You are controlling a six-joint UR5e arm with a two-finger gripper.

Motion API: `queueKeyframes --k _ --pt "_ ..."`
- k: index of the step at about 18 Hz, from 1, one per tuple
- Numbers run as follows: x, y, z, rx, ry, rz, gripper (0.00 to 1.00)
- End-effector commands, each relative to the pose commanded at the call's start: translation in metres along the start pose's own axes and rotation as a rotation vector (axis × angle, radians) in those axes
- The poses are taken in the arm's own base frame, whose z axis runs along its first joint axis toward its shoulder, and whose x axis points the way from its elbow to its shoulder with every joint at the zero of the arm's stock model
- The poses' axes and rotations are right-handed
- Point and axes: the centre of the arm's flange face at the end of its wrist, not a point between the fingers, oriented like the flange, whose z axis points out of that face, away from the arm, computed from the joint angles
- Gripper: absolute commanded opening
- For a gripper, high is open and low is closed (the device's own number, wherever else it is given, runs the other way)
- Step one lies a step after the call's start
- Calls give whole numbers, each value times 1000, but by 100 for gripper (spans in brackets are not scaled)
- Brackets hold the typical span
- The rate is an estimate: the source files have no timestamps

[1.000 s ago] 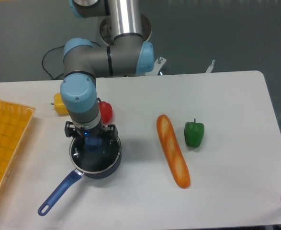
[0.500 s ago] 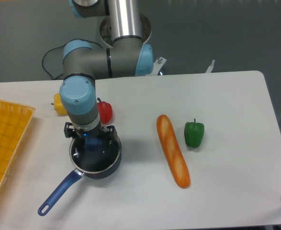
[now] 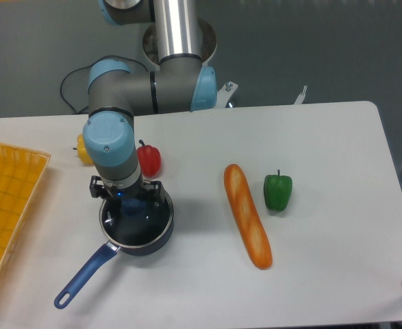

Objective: Open the lid
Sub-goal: 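Close the gripper on the blue lid knob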

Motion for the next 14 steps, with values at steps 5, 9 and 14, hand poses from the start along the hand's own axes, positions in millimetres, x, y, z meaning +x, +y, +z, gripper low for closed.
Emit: queueKeyframes --k 5,9,14 --pt "1 0 6 -11 0 3 100" --pt "1 0 7 -12 1 4 100" --pt "-1 0 8 -14 0 4 100"
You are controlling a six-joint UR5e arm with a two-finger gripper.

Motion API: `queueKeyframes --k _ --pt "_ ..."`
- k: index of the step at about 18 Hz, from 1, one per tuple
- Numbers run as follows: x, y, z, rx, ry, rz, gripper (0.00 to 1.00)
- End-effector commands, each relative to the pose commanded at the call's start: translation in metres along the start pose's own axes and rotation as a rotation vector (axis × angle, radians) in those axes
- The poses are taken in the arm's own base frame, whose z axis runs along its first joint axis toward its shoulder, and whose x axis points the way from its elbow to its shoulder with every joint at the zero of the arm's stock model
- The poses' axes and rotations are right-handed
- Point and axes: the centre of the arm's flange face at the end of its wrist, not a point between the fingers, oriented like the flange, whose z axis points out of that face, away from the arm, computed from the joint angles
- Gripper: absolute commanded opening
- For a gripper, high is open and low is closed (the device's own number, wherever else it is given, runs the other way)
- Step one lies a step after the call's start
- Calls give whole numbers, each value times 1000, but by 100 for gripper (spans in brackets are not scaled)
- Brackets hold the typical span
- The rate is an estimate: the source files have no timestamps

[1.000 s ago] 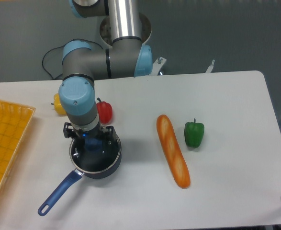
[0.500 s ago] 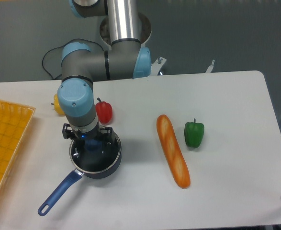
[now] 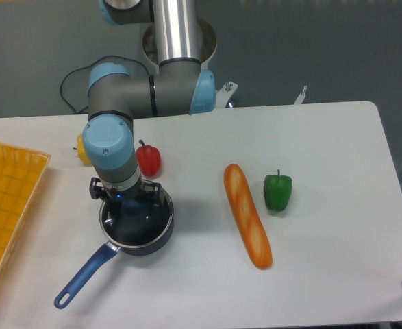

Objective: Open the lid
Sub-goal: 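Close the gripper on the blue lid knob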

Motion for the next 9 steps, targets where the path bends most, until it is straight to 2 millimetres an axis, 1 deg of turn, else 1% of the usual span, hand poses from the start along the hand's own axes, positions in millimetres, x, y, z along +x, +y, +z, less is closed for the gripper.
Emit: queueKeyframes --k 4,9 --pt "1 0 2 -2 0 1 100" --pt "1 0 2 -2 0 1 96"
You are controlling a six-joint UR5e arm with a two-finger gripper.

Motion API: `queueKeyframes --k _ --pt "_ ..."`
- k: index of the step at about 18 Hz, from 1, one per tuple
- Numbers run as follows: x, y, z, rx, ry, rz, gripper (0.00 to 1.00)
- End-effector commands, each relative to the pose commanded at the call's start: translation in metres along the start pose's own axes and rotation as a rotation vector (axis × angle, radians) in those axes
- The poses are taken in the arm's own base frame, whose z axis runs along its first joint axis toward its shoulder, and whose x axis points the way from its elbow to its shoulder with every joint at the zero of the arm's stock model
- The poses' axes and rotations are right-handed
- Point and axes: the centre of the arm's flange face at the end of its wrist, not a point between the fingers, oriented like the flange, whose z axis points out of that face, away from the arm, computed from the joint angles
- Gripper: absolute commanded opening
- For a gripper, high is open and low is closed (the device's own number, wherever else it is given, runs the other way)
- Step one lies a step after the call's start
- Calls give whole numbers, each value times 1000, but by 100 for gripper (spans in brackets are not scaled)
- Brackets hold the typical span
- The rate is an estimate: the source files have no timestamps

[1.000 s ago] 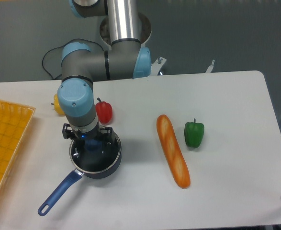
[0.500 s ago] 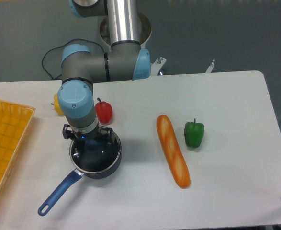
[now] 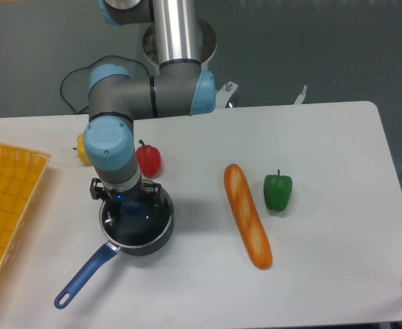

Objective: Open the lid
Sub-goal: 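Close the gripper on the blue lid knob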

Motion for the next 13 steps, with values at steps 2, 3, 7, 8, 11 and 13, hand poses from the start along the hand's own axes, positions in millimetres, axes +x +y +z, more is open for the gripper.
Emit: queueKeyframes --k 2,3,7,8,11,13 --pt "-1 0 0 0 0 0 93" --pt "0 0 0 0 1 2 93" --pt "-1 -1 2 -3 2 1 89" --pt "-1 -1 2 -3 2 1 87" --pt "-1 -1 2 -3 2 0 85" --pt "-1 -1 2 -3 2 0 82"
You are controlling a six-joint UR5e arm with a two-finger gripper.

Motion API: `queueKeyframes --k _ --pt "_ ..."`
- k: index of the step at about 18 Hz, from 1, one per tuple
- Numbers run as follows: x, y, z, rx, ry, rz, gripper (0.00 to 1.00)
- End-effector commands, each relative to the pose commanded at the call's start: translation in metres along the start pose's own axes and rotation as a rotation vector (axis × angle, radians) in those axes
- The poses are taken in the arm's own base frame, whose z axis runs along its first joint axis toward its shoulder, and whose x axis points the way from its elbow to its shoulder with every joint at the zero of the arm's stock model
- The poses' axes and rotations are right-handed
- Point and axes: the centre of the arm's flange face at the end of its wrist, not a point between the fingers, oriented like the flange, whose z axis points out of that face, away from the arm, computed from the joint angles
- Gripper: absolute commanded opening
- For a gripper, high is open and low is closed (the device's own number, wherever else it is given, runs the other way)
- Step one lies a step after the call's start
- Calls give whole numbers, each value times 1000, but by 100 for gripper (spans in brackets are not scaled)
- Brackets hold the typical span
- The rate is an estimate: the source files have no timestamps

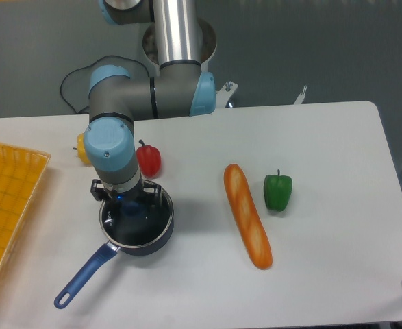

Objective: Open the lid
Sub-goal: 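Close the gripper on the blue lid knob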

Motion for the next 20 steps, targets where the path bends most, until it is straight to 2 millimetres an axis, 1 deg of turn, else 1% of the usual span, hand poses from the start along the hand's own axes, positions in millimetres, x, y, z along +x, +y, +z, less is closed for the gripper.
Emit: queueKeyframes --k 2,5,6,7,8,11,20 --pt "0 0 1 -2 0 0 80" --pt "0 0 0 -2 0 -2 70" --pt "1 0 1 -3 0 0 69" --pt "0 0 1 -3 1 -3 65" --pt "0 0 1 -3 1 -3 63" --pt "0 0 0 -1 2 -2 61" --pt "-1 -1 0 -1 3 3 60"
